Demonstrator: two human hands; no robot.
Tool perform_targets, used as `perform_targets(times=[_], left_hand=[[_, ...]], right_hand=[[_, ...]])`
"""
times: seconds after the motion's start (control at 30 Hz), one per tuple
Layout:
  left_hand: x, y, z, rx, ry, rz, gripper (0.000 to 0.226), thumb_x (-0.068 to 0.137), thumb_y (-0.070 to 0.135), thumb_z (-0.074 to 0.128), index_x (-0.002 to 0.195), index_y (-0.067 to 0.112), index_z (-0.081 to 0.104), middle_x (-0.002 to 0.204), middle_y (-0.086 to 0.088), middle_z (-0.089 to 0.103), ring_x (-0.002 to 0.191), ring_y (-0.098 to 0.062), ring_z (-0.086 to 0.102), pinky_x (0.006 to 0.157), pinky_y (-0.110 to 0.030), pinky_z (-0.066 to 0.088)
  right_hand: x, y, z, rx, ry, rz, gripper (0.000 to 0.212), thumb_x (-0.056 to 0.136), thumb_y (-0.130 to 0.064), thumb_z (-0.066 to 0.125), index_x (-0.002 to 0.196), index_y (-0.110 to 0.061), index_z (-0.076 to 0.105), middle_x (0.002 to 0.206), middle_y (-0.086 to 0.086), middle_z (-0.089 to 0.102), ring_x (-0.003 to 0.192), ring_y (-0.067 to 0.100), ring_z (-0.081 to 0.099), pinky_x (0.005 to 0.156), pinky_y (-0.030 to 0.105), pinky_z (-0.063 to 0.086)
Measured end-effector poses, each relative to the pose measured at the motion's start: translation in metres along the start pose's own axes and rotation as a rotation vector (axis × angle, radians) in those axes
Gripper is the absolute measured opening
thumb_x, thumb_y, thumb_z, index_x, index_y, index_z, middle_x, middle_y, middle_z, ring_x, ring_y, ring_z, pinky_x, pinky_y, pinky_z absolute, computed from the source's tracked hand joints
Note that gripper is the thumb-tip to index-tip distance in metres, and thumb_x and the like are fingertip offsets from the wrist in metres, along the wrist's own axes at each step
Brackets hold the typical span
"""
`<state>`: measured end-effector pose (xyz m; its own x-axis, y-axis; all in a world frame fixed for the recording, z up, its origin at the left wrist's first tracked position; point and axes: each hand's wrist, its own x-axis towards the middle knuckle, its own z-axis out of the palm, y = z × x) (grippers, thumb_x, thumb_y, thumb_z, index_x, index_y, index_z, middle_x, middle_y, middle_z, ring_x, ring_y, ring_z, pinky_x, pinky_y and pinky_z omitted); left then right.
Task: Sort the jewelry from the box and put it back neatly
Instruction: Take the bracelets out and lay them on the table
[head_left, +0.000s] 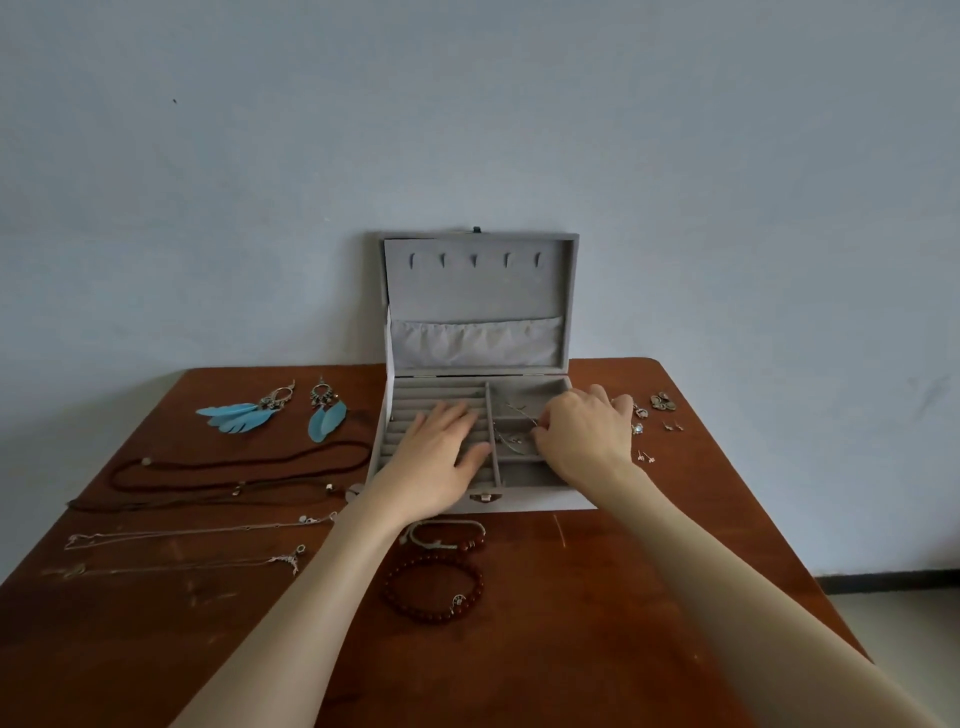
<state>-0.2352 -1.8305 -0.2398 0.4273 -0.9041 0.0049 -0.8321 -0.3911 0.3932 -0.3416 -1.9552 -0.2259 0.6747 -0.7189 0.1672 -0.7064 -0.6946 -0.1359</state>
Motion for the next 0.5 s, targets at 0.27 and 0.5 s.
perform_targets(times=[0.27,0.5], left_hand=[[-0.006,0.002,-0.004,-0.315,0.198,-0.022,0.058,0.094,0.033,0.047,0.146,0.021,0.023,0.152,0.002,0.027,0.139,-0.012,0.025,0.111,-0.027,0.024],[-0.01,0.022,-0.024,-0.501,0.344,0.02,0.027,0.084,0.029,0.064,0.11,0.02,0.062,0.113,0.01,0.061,0.109,-0.007,0.056,0.093,-0.021,0.043]], right_hand=[[0.002,0.002,-0.025,0.481,0.16,-0.119,0.018,0.088,-0.019,0.057,0.091,-0.015,0.074,0.092,0.004,0.073,0.088,0.021,0.063,0.085,0.036,0.048],[-0.01,-0.009,-0.05,0.635,0.146,-0.238,0.014,0.087,-0.017,0.061,0.09,-0.009,0.073,0.079,-0.003,0.066,0.072,0.008,0.057,0.066,0.01,0.041]])
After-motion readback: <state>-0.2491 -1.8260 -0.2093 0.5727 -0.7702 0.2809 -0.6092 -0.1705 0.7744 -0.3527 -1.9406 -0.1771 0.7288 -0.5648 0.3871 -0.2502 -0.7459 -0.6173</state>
